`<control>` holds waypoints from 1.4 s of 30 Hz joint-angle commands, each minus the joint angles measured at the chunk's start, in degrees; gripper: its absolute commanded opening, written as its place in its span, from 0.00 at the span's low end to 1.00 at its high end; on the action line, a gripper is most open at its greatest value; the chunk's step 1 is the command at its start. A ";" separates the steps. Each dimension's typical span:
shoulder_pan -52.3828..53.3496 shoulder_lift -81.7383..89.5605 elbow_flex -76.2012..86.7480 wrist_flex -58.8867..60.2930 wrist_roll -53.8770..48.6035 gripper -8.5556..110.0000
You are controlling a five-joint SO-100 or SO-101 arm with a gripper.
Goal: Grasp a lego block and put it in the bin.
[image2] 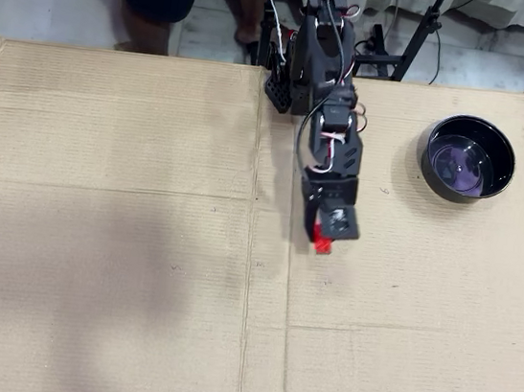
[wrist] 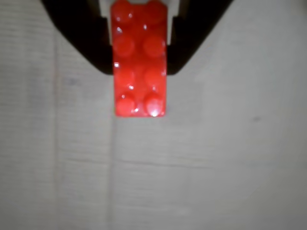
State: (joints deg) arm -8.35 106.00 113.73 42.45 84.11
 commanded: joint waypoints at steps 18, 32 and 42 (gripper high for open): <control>-30.06 37.88 23.99 -0.62 0.70 0.07; -50.27 41.66 23.73 -0.79 4.48 0.07; -63.98 40.08 25.14 -8.17 14.15 0.07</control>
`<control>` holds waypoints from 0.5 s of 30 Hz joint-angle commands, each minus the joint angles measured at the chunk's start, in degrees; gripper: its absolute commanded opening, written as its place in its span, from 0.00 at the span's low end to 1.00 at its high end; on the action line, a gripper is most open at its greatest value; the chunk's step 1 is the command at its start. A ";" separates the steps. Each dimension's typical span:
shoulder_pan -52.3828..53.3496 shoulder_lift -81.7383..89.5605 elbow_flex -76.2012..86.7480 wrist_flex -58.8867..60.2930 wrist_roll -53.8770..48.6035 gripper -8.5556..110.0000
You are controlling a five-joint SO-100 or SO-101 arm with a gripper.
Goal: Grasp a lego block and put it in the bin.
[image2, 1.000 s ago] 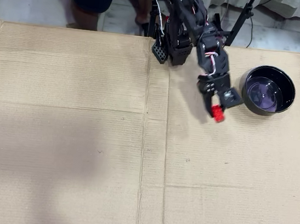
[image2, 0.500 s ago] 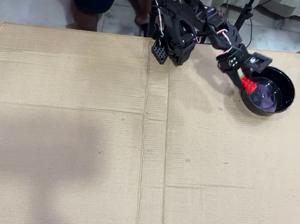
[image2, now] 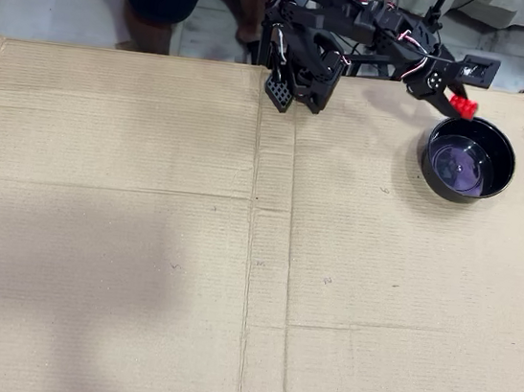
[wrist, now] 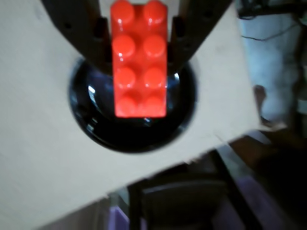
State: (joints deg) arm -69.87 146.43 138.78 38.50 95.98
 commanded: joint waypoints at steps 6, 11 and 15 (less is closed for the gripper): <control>-4.75 -8.79 -0.18 -13.45 4.66 0.07; -3.60 -15.38 -0.26 -20.04 4.66 0.07; -0.70 -18.72 -0.35 -23.73 5.10 0.07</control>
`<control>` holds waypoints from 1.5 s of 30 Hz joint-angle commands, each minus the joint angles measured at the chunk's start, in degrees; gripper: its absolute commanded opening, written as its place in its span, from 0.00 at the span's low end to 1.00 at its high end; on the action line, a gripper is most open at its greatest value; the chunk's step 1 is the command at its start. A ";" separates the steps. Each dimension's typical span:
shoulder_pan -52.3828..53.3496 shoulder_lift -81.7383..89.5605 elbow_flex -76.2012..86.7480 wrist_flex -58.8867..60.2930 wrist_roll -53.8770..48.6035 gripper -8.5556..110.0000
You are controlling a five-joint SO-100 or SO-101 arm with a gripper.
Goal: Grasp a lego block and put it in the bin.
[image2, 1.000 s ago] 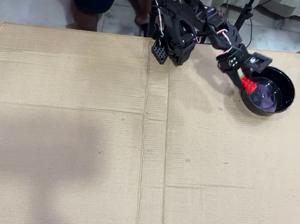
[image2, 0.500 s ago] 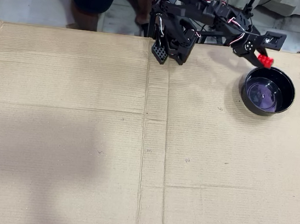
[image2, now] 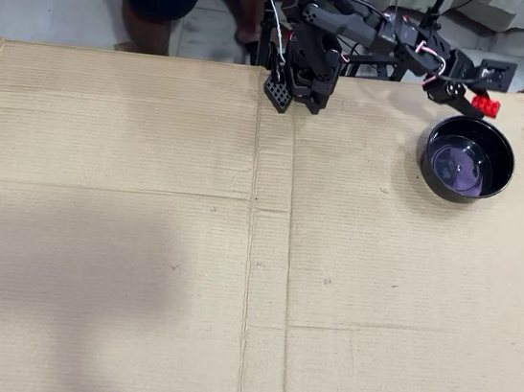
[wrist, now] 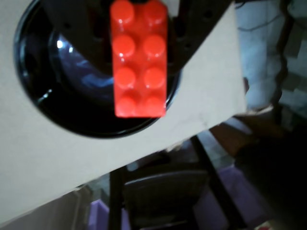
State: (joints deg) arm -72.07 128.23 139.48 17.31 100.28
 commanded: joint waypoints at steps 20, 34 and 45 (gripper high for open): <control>8.26 -5.63 -0.70 -8.09 0.70 0.23; 30.94 -1.49 7.65 -8.09 0.18 0.22; 49.92 21.80 26.46 -8.17 0.18 0.22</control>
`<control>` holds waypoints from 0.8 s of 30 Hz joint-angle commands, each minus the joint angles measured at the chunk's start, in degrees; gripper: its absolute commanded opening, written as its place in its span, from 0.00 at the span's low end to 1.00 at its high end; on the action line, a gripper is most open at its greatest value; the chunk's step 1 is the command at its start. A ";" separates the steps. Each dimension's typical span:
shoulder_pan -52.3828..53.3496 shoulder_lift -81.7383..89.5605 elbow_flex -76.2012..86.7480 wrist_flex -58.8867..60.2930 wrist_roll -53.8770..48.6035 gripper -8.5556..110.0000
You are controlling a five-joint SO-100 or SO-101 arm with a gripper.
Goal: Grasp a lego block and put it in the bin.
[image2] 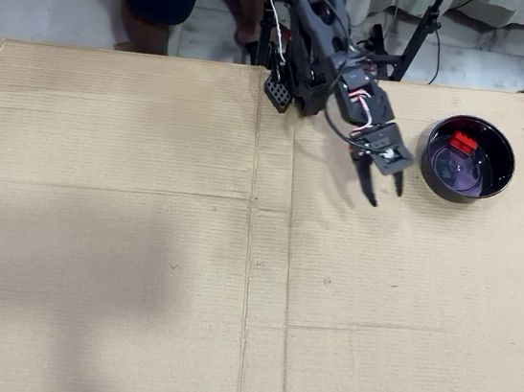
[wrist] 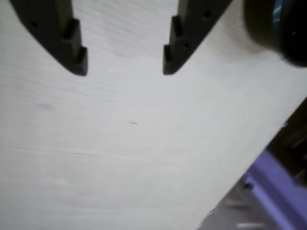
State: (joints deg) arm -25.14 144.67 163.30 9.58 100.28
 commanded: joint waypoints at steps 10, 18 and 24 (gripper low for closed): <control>19.51 26.63 20.74 -0.44 0.62 0.22; 27.51 32.52 22.68 4.66 0.00 0.22; 28.48 37.53 22.68 12.83 -14.59 0.13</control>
State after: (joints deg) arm 2.72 180.09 185.01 19.86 92.11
